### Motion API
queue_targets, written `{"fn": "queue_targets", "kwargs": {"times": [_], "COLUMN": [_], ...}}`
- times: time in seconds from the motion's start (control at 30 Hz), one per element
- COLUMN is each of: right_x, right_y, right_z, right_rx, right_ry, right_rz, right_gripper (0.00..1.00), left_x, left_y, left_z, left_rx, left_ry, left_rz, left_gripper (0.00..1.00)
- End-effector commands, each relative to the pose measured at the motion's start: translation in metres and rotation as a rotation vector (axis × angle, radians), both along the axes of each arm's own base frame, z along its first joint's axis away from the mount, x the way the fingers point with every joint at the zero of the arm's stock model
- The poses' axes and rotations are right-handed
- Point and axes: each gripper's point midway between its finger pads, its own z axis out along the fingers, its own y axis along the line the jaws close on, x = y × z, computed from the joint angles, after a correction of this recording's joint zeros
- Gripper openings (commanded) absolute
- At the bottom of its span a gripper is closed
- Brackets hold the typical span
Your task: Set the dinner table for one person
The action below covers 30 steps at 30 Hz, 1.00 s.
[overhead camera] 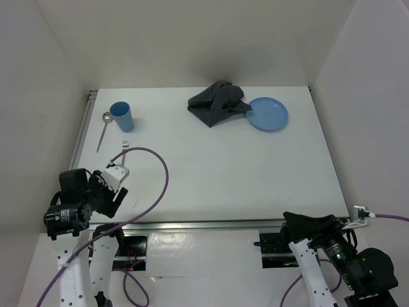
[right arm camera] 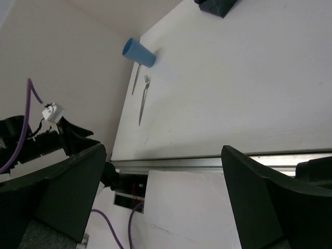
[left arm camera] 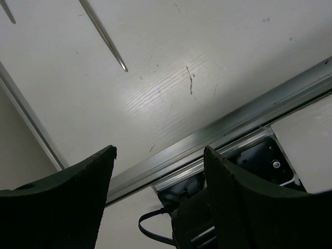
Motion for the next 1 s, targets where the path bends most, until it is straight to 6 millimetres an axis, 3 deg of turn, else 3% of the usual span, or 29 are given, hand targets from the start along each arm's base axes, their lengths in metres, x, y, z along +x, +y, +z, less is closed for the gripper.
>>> {"fn": "queue_targets", "kwargs": {"times": [0.0,0.1,0.2,0.23,0.33,0.37,0.43,0.47,0.53,0.57,0.63,0.67,0.7,0.73,0.77,0.83,0.87,0.9,0.93,0.97], "right_x": [0.002,0.022,0.058,0.083,0.128,0.16,0.195,0.231,0.268,0.304,0.346,0.385,0.403,0.421,0.449,0.483,0.501,0.528,0.541,0.559], "right_y": [-0.014,-0.02,-0.018,-0.014,-0.014,-0.012,-0.009,-0.004,0.001,0.005,0.014,0.023,0.03,0.037,0.05,0.064,0.07,0.078,0.088,0.1], "right_z": [0.019,0.034,0.054,0.062,0.071,0.076,0.079,0.082,0.079,0.054,0.058,0.036,0.028,0.033,-0.003,-0.016,-0.007,-0.049,-0.059,-0.042], "right_rx": [0.011,-0.033,-0.114,-0.137,-0.238,-0.28,-0.325,-0.35,-0.383,-0.416,-0.439,-0.466,-0.47,-0.468,-0.476,-0.483,-0.473,-0.476,-0.473,-0.462], "right_ry": [-0.014,0.0,-0.022,-0.017,-0.033,-0.035,-0.037,-0.043,-0.037,0.039,-0.003,0.013,0.013,-0.018,0.029,-0.006,-0.042,0.011,0.011,-0.047], "right_rz": [-0.089,-0.13,-0.128,-0.124,-0.13,-0.135,-0.136,-0.132,-0.123,-0.118,-0.1,-0.068,-0.044,-0.022,0.043,0.069,0.079,0.107,0.129,0.138], "right_gripper": [1.0,1.0,1.0,1.0,1.0,1.0,1.0,1.0,1.0,1.0,1.0,1.0,1.0,1.0,1.0,1.0,1.0,1.0,1.0,1.0], "left_x": [0.015,0.024,0.043,0.05,0.085,0.095,0.125,0.133,0.151,0.163,0.176,0.183,0.186,0.19,0.195,0.2,0.203,0.204,0.21,0.211], "left_y": [0.005,0.005,0.007,0.008,0.016,0.021,0.027,0.03,0.03,0.028,0.026,0.026,0.026,0.024,0.03,0.035,0.037,0.042,0.045,0.046], "left_z": [0.022,0.038,0.053,0.057,0.071,0.075,0.085,0.088,0.104,0.098,0.109,0.104,0.104,0.103,0.102,0.091,0.091,0.086,0.081,0.076], "left_rx": [0.003,0.008,-0.004,-0.01,-0.043,-0.044,-0.085,-0.092,-0.131,-0.159,-0.193,-0.202,-0.208,-0.215,-0.196,-0.187,-0.179,-0.163,-0.156,-0.157], "left_ry": [-0.075,-0.117,-0.16,-0.17,-0.184,-0.182,-0.164,-0.151,-0.16,-0.121,-0.137,-0.115,-0.11,-0.111,-0.118,-0.084,-0.081,-0.067,-0.049,-0.032], "left_rz": [0.045,0.03,0.034,0.042,0.1,0.123,0.176,0.201,0.22,0.214,0.217,0.213,0.22,0.217,0.234,0.262,0.27,0.287,0.296,0.312], "left_gripper": [0.76,0.81,0.84,0.84,0.84,0.84,0.84,0.84,0.84,0.84,0.84,0.84,0.84,0.84,0.84,0.84,0.84,0.84,0.84,0.84]}}
